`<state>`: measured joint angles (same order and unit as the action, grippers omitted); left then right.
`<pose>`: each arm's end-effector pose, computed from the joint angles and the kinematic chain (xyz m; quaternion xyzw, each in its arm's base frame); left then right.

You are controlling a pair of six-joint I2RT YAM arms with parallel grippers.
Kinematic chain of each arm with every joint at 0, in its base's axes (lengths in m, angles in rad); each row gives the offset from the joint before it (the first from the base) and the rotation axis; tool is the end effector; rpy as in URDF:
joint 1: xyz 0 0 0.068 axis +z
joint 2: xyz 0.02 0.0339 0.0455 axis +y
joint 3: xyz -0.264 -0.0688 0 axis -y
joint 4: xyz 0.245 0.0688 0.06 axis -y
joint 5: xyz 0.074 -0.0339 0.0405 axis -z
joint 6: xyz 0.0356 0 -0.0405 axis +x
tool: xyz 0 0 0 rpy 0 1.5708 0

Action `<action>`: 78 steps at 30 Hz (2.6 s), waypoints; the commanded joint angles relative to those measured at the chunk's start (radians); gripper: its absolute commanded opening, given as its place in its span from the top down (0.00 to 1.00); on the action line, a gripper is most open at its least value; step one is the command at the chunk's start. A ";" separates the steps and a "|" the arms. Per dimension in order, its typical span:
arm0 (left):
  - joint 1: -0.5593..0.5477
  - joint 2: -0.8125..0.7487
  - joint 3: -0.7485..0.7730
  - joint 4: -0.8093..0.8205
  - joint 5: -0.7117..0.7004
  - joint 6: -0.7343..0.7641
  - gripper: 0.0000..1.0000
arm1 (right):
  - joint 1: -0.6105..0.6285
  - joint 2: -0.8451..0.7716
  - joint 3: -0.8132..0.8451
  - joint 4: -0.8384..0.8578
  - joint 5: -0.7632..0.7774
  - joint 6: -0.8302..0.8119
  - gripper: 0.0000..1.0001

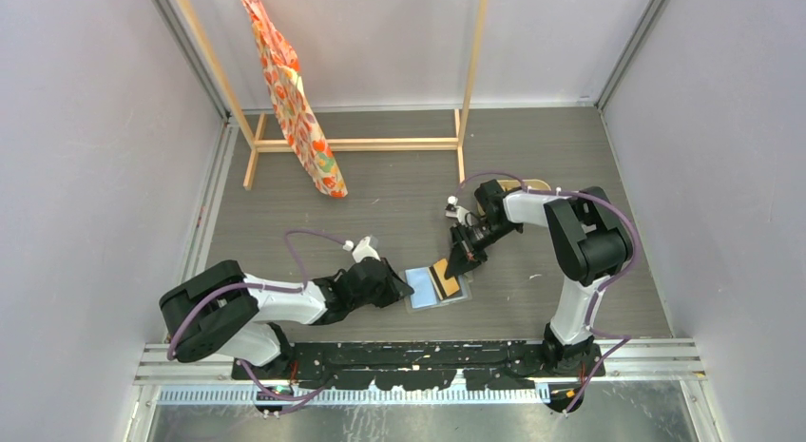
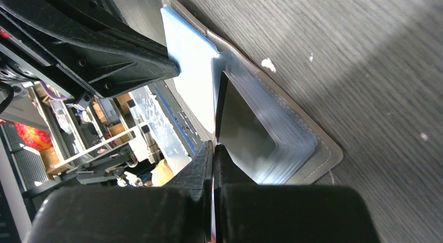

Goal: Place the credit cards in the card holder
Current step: Insert the credit card into the card holder.

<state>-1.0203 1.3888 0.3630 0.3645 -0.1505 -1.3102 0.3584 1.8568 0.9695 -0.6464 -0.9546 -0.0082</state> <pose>0.1284 -0.1990 0.1277 -0.1621 0.8817 -0.3758 0.2349 0.2700 0.1322 0.1202 0.1703 -0.8717 -0.4552 0.0638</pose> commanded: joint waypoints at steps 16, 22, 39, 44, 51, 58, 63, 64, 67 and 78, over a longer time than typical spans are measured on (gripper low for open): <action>-0.002 0.063 -0.007 0.132 -0.050 -0.040 1.00 | 0.003 0.008 0.001 0.074 -0.021 0.062 0.99; -0.004 0.064 -0.008 0.137 -0.052 -0.046 1.00 | -0.021 0.018 -0.024 0.145 0.001 0.140 0.99; -0.027 0.113 -0.016 0.200 -0.082 -0.081 1.00 | -0.045 -0.048 -0.111 0.212 0.037 0.214 0.99; -0.028 0.107 -0.020 0.202 -0.089 -0.074 1.00 | -0.057 -0.084 -0.141 0.232 0.043 0.220 0.99; -0.028 0.125 -0.017 0.222 -0.078 -0.056 1.00 | -0.057 -0.083 -0.154 0.251 0.022 0.228 0.99; -0.028 0.183 -0.006 0.288 -0.037 -0.040 1.00 | -0.049 -0.050 -0.137 0.254 0.017 0.234 0.99; -0.028 0.206 -0.004 0.313 -0.024 -0.038 0.99 | -0.023 -0.029 -0.121 0.261 0.020 0.245 0.99; -0.029 0.207 -0.004 0.313 -0.024 -0.037 0.99 | -0.020 -0.026 -0.119 0.259 0.022 0.246 0.98; -0.029 0.213 -0.004 0.317 -0.026 -0.038 0.99 | -0.017 -0.021 -0.105 0.243 0.036 0.236 0.90; -0.028 0.220 -0.009 0.319 -0.034 -0.034 1.00 | -0.018 -0.068 -0.023 0.086 0.114 0.112 0.73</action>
<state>-1.0458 1.5917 0.3546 0.6975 -0.1825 -1.3773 0.3347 1.8275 0.9123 -0.5045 -0.8875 0.1604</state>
